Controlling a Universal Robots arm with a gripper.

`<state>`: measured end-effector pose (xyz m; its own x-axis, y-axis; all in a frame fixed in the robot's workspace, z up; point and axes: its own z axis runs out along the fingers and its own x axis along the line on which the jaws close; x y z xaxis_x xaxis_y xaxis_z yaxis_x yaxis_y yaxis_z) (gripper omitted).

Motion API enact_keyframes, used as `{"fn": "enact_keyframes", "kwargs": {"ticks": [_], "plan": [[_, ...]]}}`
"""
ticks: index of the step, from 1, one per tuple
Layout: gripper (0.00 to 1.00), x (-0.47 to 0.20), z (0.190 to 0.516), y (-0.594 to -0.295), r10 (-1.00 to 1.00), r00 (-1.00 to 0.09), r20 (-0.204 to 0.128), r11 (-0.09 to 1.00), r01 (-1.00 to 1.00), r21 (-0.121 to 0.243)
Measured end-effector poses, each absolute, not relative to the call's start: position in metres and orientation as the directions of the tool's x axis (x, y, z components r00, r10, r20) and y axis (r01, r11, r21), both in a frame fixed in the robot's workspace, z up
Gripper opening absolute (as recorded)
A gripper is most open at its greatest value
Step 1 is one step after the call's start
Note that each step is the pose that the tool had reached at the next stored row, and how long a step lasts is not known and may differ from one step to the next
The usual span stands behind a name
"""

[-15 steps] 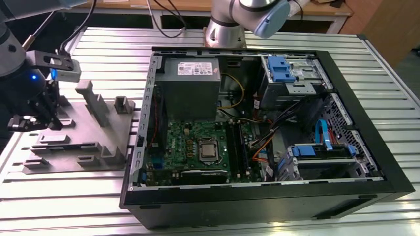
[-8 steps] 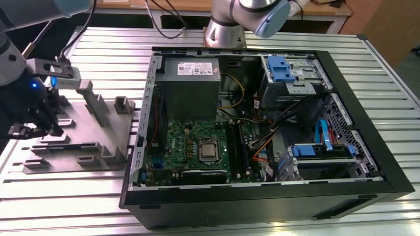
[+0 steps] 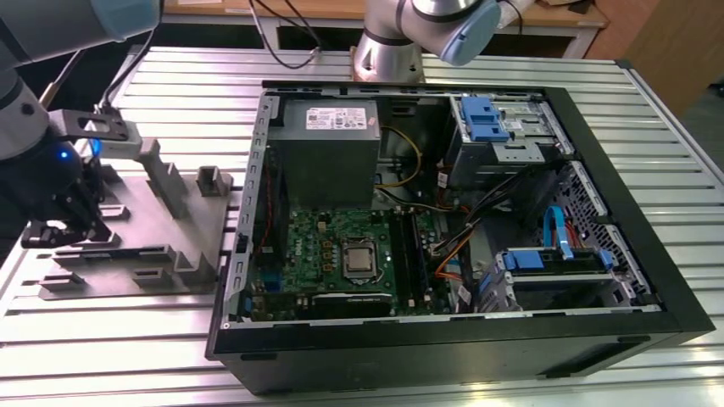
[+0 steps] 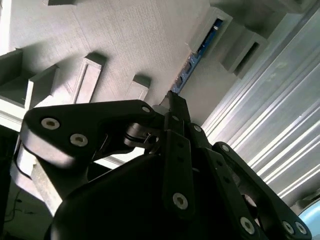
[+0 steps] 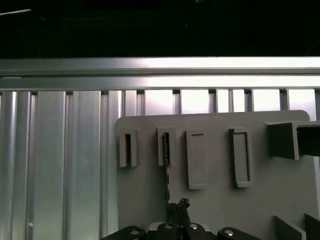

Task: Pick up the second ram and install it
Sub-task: 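Pick up the second ram and move it above second insertion slot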

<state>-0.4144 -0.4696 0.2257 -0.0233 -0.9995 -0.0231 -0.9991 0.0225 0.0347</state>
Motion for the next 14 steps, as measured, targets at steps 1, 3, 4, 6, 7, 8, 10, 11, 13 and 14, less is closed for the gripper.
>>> {"fn": "enact_keyframes", "kwargs": {"ticks": [1,3,4,6,7,8,10,11,13,14], "plan": [[0.10,-0.414,0.225,-0.470,-1.000,-0.014,-0.023,0.013,-0.999,0.035],[0.10,-0.414,0.224,-0.471,-1.000,-0.002,-0.023,0.001,-0.999,0.035],[0.10,-0.414,0.223,-0.472,-1.000,0.003,-0.023,-0.004,-0.999,0.035],[0.10,-0.415,0.221,-0.474,-1.000,0.012,-0.023,-0.012,-0.999,0.035],[0.10,-0.415,0.220,-0.475,-1.000,0.016,-0.023,-0.016,-0.999,0.035],[0.10,-0.415,0.219,-0.476,-1.000,0.019,-0.023,-0.020,-0.999,0.035],[0.10,-0.415,0.216,-0.476,-0.999,0.026,-0.023,-0.027,-0.999,0.034],[0.10,-0.415,0.215,-0.476,-0.999,0.029,-0.023,-0.030,-0.999,0.035],[0.10,-0.416,0.213,-0.476,-0.999,0.033,-0.023,-0.034,-0.999,0.035],[0.10,-0.416,0.212,-0.476,-0.999,0.036,-0.023,-0.036,-0.999,0.035]]}}
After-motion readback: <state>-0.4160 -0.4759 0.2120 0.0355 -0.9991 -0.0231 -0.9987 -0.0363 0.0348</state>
